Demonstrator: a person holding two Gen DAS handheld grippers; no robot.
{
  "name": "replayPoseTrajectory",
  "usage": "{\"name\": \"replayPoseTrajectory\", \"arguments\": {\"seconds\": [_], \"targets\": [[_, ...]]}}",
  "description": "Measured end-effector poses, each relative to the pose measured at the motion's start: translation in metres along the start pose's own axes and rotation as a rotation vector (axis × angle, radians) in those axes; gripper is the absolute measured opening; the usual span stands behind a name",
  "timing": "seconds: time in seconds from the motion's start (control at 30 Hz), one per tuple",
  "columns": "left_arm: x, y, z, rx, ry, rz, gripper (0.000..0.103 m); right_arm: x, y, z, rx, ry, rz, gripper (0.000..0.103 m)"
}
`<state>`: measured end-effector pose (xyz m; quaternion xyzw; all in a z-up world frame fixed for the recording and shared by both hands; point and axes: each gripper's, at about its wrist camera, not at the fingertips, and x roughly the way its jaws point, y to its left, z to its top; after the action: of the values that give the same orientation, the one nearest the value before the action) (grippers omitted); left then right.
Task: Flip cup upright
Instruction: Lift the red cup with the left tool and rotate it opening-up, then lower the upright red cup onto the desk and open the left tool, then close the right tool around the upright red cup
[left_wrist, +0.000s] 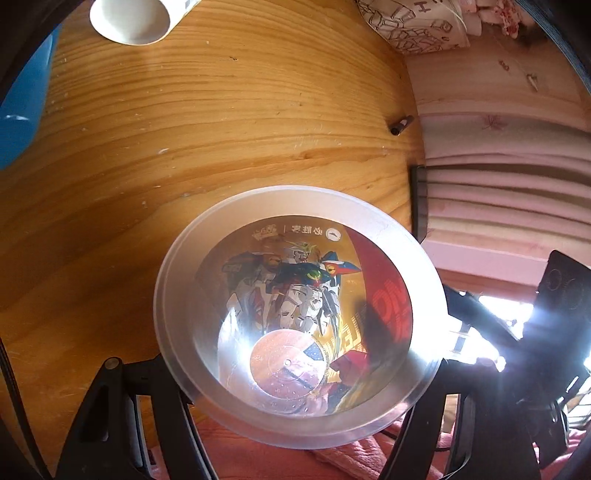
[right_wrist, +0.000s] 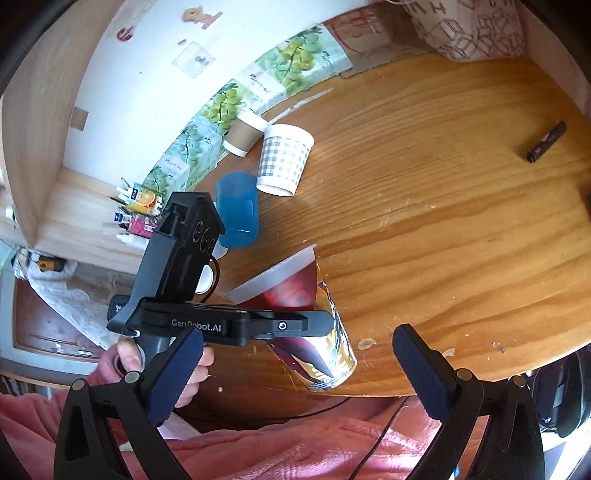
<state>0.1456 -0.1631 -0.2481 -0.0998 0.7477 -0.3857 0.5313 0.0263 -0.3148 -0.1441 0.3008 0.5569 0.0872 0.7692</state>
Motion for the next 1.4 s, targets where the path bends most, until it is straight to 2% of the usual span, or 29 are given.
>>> {"name": "replayPoseTrajectory", "arguments": {"seconds": [0.23,0.47,0.7,1.0,1.1,1.2,1.3,1.4], "targets": [[-0.005,0.006,0.002,0.037,0.005,0.026,0.077,0.009,0.018,-0.007,-0.029,-0.011,-0.04,0.103],[-0.023,0.008,0.0,0.085,-0.046,0.069,0.083,0.015,0.034,-0.012,-0.065,-0.029,-0.084,0.103],[-0.058,0.01,-0.015,0.139,-0.175,0.14,0.083,0.027,0.047,-0.011,-0.106,-0.03,-0.102,0.103],[-0.099,0.016,-0.051,0.136,-0.456,0.275,0.083,0.051,0.061,0.0,-0.149,-0.035,-0.137,0.103],[-0.104,0.018,-0.06,0.124,-0.515,0.289,0.083,0.059,0.068,0.005,-0.186,-0.039,-0.158,0.103],[-0.11,0.024,-0.069,0.095,-0.565,0.327,0.083,0.068,0.076,0.01,-0.26,-0.05,-0.23,0.103],[-0.116,0.034,-0.075,0.075,-0.602,0.36,0.083,0.079,0.078,0.016,-0.294,-0.036,-0.245,0.103],[-0.124,0.045,-0.085,0.044,-0.629,0.357,0.083,0.091,0.077,0.02,-0.307,-0.014,-0.264,0.103]]}}
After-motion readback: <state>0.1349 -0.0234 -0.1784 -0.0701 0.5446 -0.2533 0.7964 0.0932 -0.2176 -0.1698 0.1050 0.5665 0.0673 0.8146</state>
